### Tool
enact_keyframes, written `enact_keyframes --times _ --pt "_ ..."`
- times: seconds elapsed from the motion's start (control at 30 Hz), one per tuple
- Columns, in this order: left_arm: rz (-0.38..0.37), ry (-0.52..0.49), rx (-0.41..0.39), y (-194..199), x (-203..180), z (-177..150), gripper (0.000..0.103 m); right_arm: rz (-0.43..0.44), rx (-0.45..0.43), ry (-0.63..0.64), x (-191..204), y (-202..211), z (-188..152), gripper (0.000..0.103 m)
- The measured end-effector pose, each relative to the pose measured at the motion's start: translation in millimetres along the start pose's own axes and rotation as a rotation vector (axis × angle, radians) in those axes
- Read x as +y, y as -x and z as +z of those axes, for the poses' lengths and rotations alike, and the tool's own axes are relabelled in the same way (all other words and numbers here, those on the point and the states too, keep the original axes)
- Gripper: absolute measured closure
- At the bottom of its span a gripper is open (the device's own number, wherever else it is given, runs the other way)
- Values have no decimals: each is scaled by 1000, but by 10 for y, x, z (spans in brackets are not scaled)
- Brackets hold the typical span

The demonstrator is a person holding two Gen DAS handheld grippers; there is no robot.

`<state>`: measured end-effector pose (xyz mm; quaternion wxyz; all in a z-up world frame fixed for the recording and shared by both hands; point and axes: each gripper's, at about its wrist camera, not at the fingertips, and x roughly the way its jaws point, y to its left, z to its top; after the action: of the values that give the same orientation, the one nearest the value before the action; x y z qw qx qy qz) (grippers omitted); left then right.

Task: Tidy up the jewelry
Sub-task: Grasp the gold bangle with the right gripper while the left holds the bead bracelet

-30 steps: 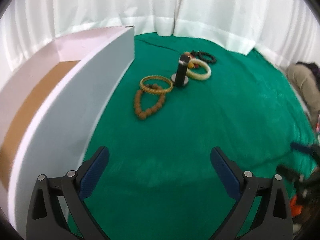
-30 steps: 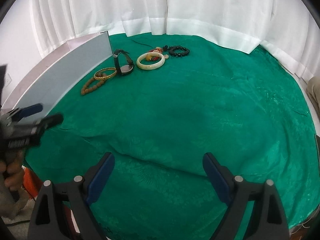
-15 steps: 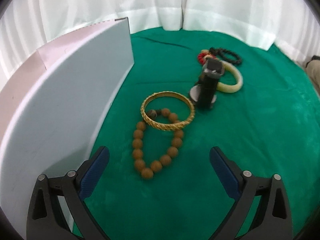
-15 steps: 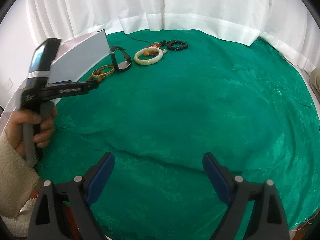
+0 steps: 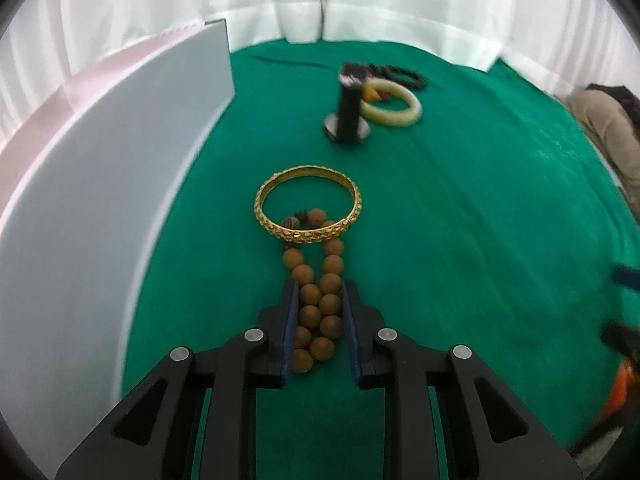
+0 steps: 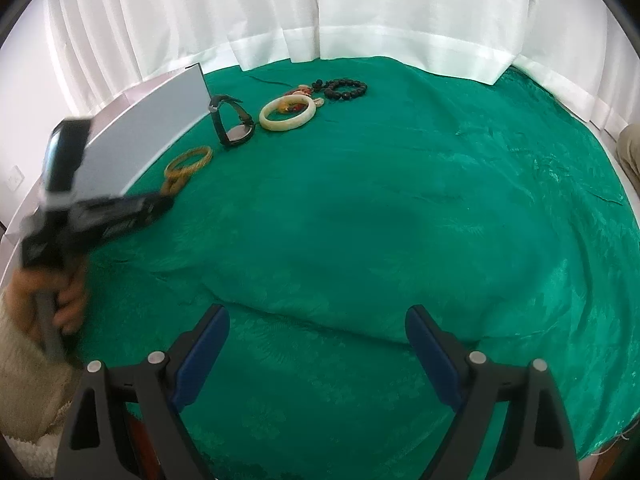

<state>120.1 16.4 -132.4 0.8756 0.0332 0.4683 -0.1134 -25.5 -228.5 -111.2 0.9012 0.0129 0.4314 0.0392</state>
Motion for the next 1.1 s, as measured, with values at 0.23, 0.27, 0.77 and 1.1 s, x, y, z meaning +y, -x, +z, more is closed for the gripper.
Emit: enact_keyframes --times 0.23,0.27,0.77,1.1 --pt "-26 57 -3 285 73 -270 61 39 19 39 145 -70 106 12" --pt "-24 67 -5 310 89 -299 55 58 21 49 186 -91 154 12" --pt "-3 135 -17 342 236 -434 48 475 206 -172 851 -1219 971 41" --pt "2 140 -16 327 217 -422 46 352 153 -196 680 -1140 1003 98"
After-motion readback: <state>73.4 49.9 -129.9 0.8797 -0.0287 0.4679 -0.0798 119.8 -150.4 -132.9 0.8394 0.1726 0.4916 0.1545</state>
